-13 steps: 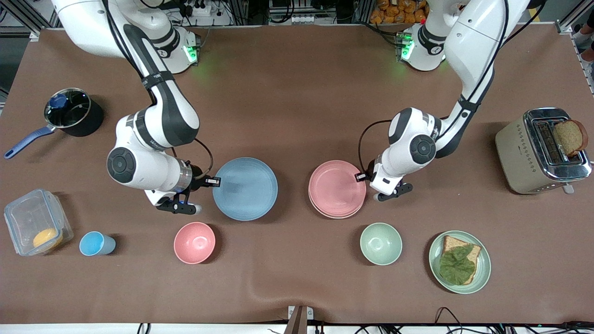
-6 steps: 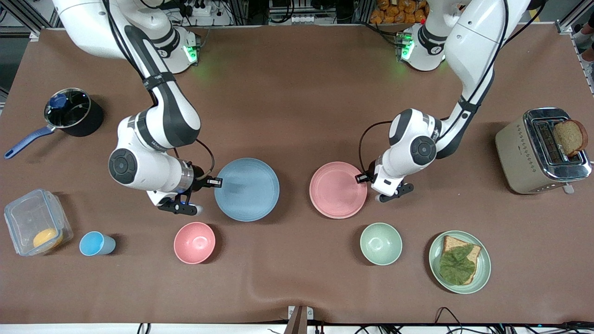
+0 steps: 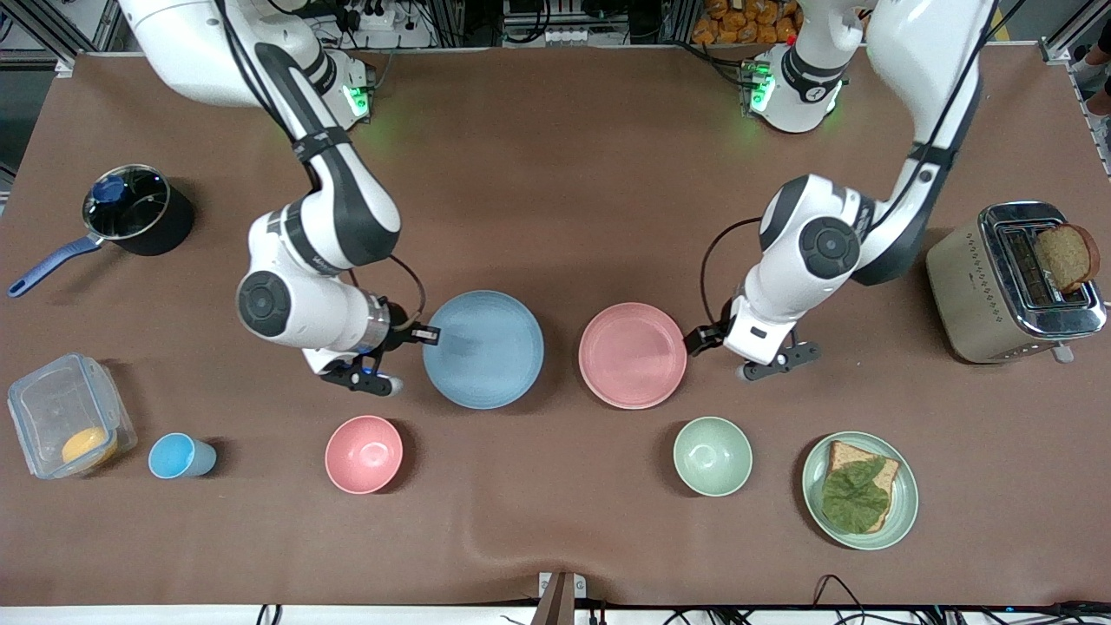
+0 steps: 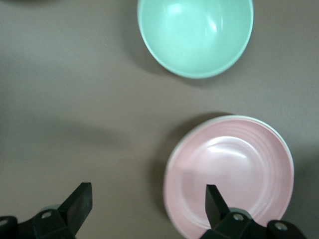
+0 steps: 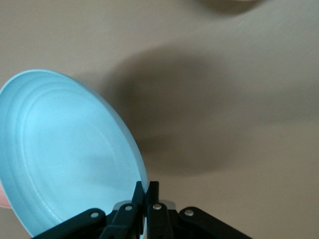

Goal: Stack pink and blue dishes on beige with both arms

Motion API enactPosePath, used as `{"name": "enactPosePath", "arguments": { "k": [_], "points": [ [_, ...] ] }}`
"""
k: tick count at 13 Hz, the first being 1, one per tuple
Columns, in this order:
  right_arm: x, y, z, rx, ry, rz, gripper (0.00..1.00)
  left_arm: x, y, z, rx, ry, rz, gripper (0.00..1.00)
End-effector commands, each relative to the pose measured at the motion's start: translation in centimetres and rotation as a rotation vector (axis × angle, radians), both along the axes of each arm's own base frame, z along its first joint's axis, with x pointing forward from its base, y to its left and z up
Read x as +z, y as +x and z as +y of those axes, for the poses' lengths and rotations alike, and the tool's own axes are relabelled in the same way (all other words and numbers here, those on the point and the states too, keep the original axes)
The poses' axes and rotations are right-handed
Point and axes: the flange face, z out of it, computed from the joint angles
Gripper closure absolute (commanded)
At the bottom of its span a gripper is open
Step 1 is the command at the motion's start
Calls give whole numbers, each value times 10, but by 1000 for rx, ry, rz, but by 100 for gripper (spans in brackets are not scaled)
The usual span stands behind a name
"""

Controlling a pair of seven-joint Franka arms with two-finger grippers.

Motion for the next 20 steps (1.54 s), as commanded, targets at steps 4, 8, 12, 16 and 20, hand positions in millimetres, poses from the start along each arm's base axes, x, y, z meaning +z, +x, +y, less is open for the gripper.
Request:
{"name": "enactPosePath", "arguments": {
  "k": [4, 8, 12, 16, 20],
  "points": [
    [-17, -13, 96, -8, 24, -70, 100, 153, 21, 95, -188, 135, -16, 0],
    [-27, -19, 149, -35, 79, -146, 100, 234, -4, 180, -148, 182, -48, 0],
    [-31, -18, 157, -69, 83, -139, 100, 269, -18, 240, -81, 169, -31, 0],
    [-41, -25, 176, -72, 104, -189, 100, 285, -31, 246, -115, 193, 5, 0],
    [-58, -38, 202, -57, 129, -245, 100, 273, -23, 220, -149, 120, 4, 0]
  ]
}}
